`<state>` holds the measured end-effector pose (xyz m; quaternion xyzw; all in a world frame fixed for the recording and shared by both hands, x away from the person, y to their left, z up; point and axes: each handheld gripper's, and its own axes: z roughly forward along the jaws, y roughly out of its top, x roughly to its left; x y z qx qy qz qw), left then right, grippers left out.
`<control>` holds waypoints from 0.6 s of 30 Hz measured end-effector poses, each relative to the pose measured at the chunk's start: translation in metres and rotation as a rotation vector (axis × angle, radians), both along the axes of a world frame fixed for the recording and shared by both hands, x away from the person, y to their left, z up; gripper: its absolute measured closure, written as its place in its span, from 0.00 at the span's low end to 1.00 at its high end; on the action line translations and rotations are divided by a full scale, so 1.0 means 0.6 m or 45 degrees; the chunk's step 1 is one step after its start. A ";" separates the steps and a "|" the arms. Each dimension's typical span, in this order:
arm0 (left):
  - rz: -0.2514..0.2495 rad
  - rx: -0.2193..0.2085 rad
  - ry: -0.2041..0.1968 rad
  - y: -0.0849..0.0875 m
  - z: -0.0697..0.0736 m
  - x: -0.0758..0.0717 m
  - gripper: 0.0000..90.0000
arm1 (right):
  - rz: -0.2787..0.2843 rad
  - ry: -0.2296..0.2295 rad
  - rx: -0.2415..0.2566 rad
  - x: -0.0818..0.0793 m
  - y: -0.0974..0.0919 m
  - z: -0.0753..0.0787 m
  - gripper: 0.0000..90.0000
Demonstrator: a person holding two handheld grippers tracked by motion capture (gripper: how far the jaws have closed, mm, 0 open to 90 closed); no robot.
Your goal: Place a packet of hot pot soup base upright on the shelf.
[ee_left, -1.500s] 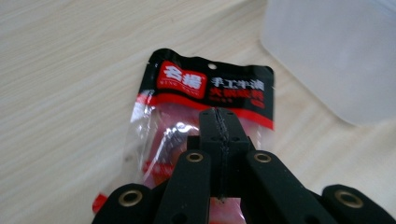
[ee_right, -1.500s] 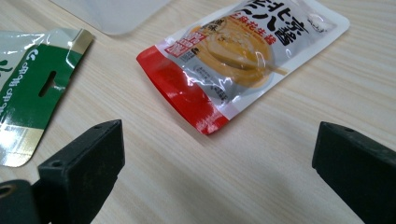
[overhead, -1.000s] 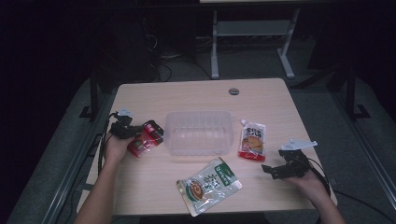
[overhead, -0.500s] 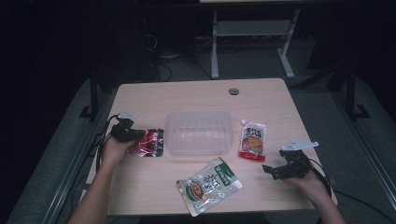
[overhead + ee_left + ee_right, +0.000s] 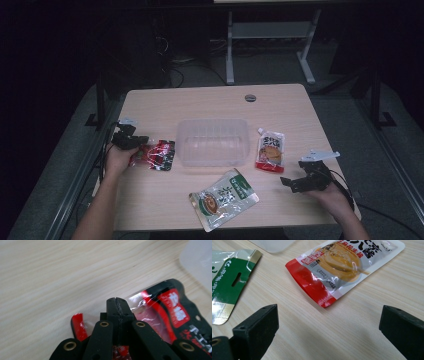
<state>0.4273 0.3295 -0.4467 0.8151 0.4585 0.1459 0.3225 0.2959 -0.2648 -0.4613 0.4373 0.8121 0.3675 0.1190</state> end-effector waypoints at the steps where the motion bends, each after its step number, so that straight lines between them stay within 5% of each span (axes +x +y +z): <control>1: 0.000 -0.003 0.005 0.002 -0.001 0.000 1.00 | 0.000 0.000 0.000 0.000 0.000 0.000 0.03; 18: -0.094 -0.011 0.079 0.002 0.000 -0.054 1.00 | -0.002 -0.006 -0.005 -0.003 -0.001 0.003 0.03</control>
